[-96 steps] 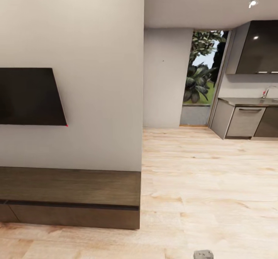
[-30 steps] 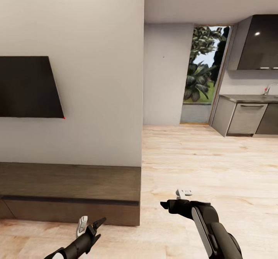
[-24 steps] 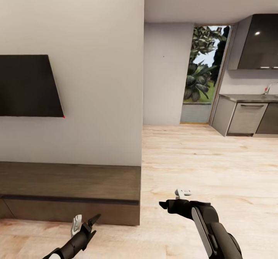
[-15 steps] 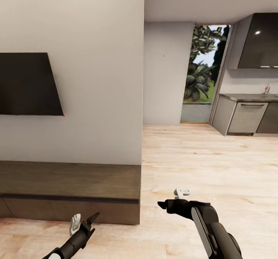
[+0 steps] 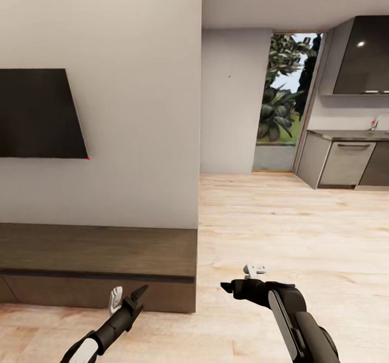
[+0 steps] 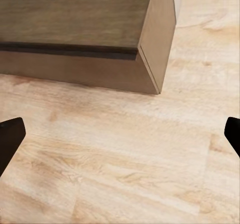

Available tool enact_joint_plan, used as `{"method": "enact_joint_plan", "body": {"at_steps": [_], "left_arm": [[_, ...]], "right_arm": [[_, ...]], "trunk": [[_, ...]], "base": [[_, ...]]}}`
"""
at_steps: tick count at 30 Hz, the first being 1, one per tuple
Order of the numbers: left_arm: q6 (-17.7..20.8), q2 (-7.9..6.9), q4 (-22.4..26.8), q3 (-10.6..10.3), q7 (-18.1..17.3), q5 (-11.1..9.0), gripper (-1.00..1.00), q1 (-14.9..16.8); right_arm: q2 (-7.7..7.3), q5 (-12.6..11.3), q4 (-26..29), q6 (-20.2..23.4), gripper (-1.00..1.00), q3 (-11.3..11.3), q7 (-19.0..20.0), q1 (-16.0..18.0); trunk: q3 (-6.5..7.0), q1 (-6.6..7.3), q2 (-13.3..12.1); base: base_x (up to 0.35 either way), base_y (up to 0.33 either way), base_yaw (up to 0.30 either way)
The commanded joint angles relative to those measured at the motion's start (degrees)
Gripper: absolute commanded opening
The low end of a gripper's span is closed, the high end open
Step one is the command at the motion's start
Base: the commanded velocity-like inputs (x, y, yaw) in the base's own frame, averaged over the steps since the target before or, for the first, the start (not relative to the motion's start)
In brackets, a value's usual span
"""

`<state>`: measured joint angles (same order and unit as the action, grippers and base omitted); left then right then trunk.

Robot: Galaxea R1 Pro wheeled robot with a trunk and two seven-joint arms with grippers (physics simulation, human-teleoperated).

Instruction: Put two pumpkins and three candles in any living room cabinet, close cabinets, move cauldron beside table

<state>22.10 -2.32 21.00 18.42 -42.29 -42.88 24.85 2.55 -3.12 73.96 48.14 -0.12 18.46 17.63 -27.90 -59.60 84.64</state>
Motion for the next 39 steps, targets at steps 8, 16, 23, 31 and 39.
{"method": "enact_joint_plan", "body": {"at_steps": [8, 16, 23, 31, 39], "left_arm": [[4.2, 0.03, 0.2, 0.2, -0.9, -0.6, 1.0, 0.3], [4.7, 0.06, 0.1, 0.4, -3.1, -0.7, 1.0, 1.0], [4.5, 0.09, 0.2, 0.4, -3.3, -0.7, 1.0, 1.1], [4.1, 0.24, 0.5, 0.3, -3.9, -0.6, 1.0, 1.1], [4.0, 1.86, 2.1, 0.1, -3.5, -0.3, 1.0, 1.1]], "right_arm": [[0.08, -0.3, 0.0, 0.2, 1.0, 0.0, 0.5, 0.0], [0.04, -0.2, 0.0, 0.4, 1.0, 0.0, 4.5, 0.0], [-0.16, -0.1, 0.0, 0.2, 1.0, 0.1, 5.7, 0.0], [-0.13, -0.1, 0.1, 0.2, 1.0, 0.0, 5.8, 0.0], [-0.25, -0.1, 1.5, 0.5, 1.0, -0.1, 5.8, 0.0]], "trunk": [[-1.5, -1.76, 3.3], [-2.94, -3.52, 6.5], [-4.2, -5.06, 9.3], [-5.63, -6.81, 12.5], [-7.07, -8.57, 15.7]], "base": [[0.0, 0.0, 0.0], [0.0, 0.0, 0.0], [0.0, 0.0, 0.0], [0.0, 0.0, 0.0], [0.0, 0.0, 0.0]]}}
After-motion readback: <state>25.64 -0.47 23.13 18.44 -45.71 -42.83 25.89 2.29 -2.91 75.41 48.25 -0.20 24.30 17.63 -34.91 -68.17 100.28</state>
